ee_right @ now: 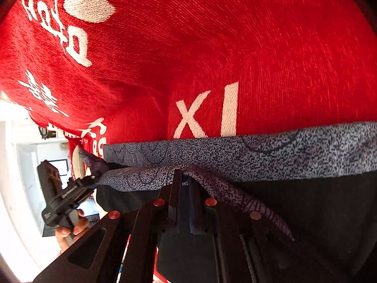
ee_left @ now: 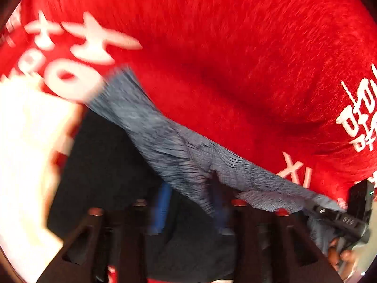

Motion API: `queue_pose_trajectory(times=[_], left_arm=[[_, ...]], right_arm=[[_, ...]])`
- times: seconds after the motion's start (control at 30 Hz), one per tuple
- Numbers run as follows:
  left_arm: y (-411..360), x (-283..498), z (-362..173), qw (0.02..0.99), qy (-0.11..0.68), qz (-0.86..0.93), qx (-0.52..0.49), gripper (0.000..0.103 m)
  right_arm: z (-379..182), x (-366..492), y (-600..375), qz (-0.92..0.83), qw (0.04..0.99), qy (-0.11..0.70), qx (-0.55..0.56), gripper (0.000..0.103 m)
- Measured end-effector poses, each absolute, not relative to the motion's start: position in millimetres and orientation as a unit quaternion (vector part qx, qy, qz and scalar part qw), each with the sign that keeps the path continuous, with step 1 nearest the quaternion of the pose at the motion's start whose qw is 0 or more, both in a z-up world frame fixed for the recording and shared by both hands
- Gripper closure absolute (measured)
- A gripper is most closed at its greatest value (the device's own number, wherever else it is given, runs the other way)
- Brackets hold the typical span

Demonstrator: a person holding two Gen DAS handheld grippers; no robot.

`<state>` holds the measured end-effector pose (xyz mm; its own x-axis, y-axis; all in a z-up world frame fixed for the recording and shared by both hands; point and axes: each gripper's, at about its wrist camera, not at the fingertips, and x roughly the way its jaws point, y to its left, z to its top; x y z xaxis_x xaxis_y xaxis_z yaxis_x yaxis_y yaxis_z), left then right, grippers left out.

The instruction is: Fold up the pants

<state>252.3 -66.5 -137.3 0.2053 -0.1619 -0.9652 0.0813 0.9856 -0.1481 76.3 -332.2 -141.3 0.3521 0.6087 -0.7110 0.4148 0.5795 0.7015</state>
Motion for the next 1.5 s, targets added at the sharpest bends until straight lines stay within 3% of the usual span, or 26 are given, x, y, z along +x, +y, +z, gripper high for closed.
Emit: queue_pose_trajectory(times=[0.03, 0.1, 0.13, 0.17, 0.2, 0.23, 0.27, 0.5, 0.77, 0.9, 1.03, 1.2, 1.3, 1.33, 1.5], left_arm=[[-65, 251, -126, 0.791, 0.609, -0.065, -0.016, 0.02], [-57, 246, -103, 0.809, 0.585, -0.057, 0.018, 0.019], [-55, 243, -98, 0.808, 0.586, -0.057, 0.033, 0.019], [-55, 237, -94, 0.806, 0.587, -0.059, 0.051, 0.019], [-60, 229, -92, 0.803, 0.587, -0.064, 0.073, 0.019], [-65, 221, -91, 0.801, 0.589, -0.071, 0.088, 0.019], [-76, 207, -92, 0.794, 0.592, -0.088, 0.108, 0.019], [-156, 116, -111, 0.739, 0.621, -0.231, 0.122, 0.019], [-252, 17, -125, 0.657, 0.645, -0.371, 0.122, 0.019], [-279, -8, -131, 0.635, 0.646, -0.399, 0.141, 0.019], [-295, -27, -141, 0.622, 0.651, -0.405, 0.158, 0.019], [-310, -45, -153, 0.621, 0.654, -0.399, 0.166, 0.019], [-318, -48, -158, 0.62, 0.664, -0.385, 0.163, 0.019], [-321, -49, -160, 0.622, 0.665, -0.379, 0.167, 0.019], [-334, -45, -148, 0.638, 0.661, -0.358, 0.167, 0.019]], right_arm=[[-141, 76, -333, 0.073, 0.686, 0.564, 0.453, 0.096], [-139, 77, -335, 0.076, 0.685, 0.564, 0.454, 0.093], [-135, 77, -334, 0.072, 0.687, 0.563, 0.453, 0.082], [-132, 76, -337, 0.07, 0.692, 0.56, 0.451, 0.061], [-125, 76, -337, 0.069, 0.698, 0.554, 0.449, 0.048], [-111, 73, -337, 0.067, 0.709, 0.543, 0.445, 0.027], [-101, 68, -340, 0.061, 0.72, 0.534, 0.439, 0.023], [-43, -55, -350, -0.044, 0.751, 0.518, 0.407, 0.023], [-46, -277, -367, -0.221, 0.705, 0.528, 0.418, 0.023], [-58, -345, -372, -0.273, 0.678, 0.527, 0.434, 0.023], [-76, -383, -376, -0.291, 0.659, 0.523, 0.456, 0.025], [-94, -400, -383, -0.236, 0.671, 0.497, 0.497, 0.042], [-104, -386, -390, -0.189, 0.683, 0.494, 0.503, 0.067], [-107, -381, -392, -0.169, 0.678, 0.502, 0.51, 0.102], [-64, -361, -409, -0.098, 0.704, 0.497, 0.497, 0.1]])
